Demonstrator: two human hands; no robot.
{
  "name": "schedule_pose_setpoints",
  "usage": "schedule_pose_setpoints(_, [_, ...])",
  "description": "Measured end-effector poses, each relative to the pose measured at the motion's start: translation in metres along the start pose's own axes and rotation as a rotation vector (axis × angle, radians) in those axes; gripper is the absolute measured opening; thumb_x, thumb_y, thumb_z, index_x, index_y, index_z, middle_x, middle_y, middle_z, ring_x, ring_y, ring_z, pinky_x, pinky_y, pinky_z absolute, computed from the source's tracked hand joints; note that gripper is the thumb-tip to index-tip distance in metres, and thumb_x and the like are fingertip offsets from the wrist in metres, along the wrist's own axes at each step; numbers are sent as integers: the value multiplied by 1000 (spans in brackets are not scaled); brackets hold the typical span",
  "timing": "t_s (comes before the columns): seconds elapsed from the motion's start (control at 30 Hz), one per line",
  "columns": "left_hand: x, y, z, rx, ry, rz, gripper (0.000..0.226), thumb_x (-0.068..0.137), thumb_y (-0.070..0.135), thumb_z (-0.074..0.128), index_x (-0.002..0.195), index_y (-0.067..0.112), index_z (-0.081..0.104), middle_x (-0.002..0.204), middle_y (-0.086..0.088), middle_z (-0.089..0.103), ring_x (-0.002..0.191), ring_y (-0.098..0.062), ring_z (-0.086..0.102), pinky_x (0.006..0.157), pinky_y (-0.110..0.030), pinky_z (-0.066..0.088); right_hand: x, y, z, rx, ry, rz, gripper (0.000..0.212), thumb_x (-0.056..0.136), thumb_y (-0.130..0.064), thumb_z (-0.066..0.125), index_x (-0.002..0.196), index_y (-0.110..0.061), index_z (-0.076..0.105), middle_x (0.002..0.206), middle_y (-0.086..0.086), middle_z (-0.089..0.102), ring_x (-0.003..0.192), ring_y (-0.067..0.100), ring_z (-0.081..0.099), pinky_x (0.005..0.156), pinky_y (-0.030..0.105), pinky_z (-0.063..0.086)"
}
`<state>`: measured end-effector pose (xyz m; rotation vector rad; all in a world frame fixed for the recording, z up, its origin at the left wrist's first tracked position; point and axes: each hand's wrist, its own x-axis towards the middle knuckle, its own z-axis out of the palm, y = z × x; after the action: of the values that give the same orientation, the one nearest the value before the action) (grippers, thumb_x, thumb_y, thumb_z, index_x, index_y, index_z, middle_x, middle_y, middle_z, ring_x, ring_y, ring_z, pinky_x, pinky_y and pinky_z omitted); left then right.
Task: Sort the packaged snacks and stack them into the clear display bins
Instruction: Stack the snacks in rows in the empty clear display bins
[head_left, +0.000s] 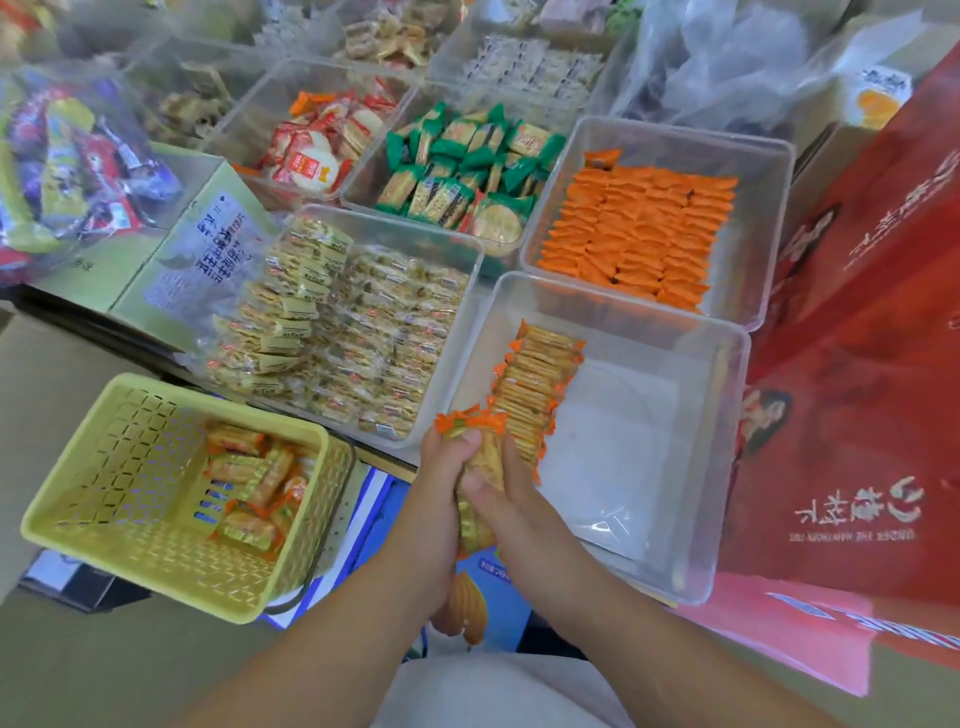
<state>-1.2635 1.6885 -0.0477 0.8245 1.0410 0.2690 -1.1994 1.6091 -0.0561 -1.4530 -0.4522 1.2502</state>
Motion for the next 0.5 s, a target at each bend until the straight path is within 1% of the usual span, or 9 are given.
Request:
schedule_pose_setpoints(0.07, [4, 0, -1, 1, -33, 2, 57, 79, 42, 63, 128, 14, 64, 119, -11, 75, 102, -17, 75, 68, -26, 60, 1, -3, -1, -30, -38, 23, 94, 81, -78, 48, 160, -42, 10, 161, -23, 31, 148, -2, 29, 123, 42, 28])
schedule_pose_setpoints(0.1, [6, 1, -3, -8, -56, -12, 62, 74, 45, 65, 129, 15, 64, 119, -10, 75, 102, -17, 75, 67, -27, 61, 2, -4, -3, -12, -46, 34, 96, 80, -79, 49, 160, -43, 9, 162, -22, 29, 149, 1, 28, 123, 43, 28])
schedule_pose_setpoints(0.17, [9, 2, -5, -36, -89, -50, 62, 76, 43, 74, 130, 14, 64, 119, -12, 75, 102, -20, 75, 66, -30, 61, 4, -4, -8, 66, -38, 42, 92, 81, -68, 59, 159, -44, 17, 159, -17, 38, 145, 7, 39, 119, 46, 36])
schedule_pose_setpoints(0.23, [14, 1, -8, -20, -105, -67, 64, 77, 46, 70, 132, 13, 63, 122, -15, 73, 107, -24, 74, 69, -32, 61, 9, -2, -13, 111, -12, 43, 83, 84, -51, 67, 156, -42, 28, 150, -14, 52, 136, 10, 52, 112, 45, 46])
schedule_pose_setpoints(0.3, [19, -1, -12, 43, -149, -57, 73, 71, 55, 68, 132, 15, 65, 124, -14, 73, 112, -24, 72, 75, -34, 61, 11, 2, -18, 120, -14, 27, 74, 86, -43, 70, 152, -44, 34, 140, -14, 61, 127, 10, 60, 104, 40, 53])
schedule_pose_setpoints(0.33, [21, -3, -13, 81, -174, -59, 76, 68, 60, 67, 132, 18, 66, 123, -11, 74, 113, -22, 72, 78, -35, 61, 11, 5, -20, 135, -24, 30, 72, 86, -42, 70, 149, -46, 36, 137, -15, 62, 126, 10, 61, 102, 39, 54])
schedule_pose_setpoints(0.4, [23, -5, -14, 139, -216, -86, 76, 67, 64, 66, 131, 24, 67, 121, -6, 75, 112, -19, 72, 89, -39, 59, 12, 10, -23, 177, -48, 43, 68, 86, -42, 69, 145, -50, 36, 138, -13, 61, 129, 13, 60, 103, 40, 53])
schedule_pose_setpoints(0.47, [24, -7, -13, 183, -250, -108, 72, 75, 64, 63, 136, 27, 63, 125, -4, 74, 115, -18, 71, 101, -43, 54, 14, 14, -25, 186, -52, 44, 71, 85, -42, 68, 147, -49, 34, 141, -9, 59, 131, 16, 58, 106, 45, 50])
schedule_pose_setpoints(0.5, [25, -7, -12, 216, -267, -107, 71, 78, 66, 58, 138, 27, 60, 126, -3, 73, 115, -15, 70, 100, -40, 55, 14, 16, -26, 178, -46, 39, 74, 84, -42, 67, 149, -47, 32, 141, -8, 60, 129, 17, 59, 106, 46, 51])
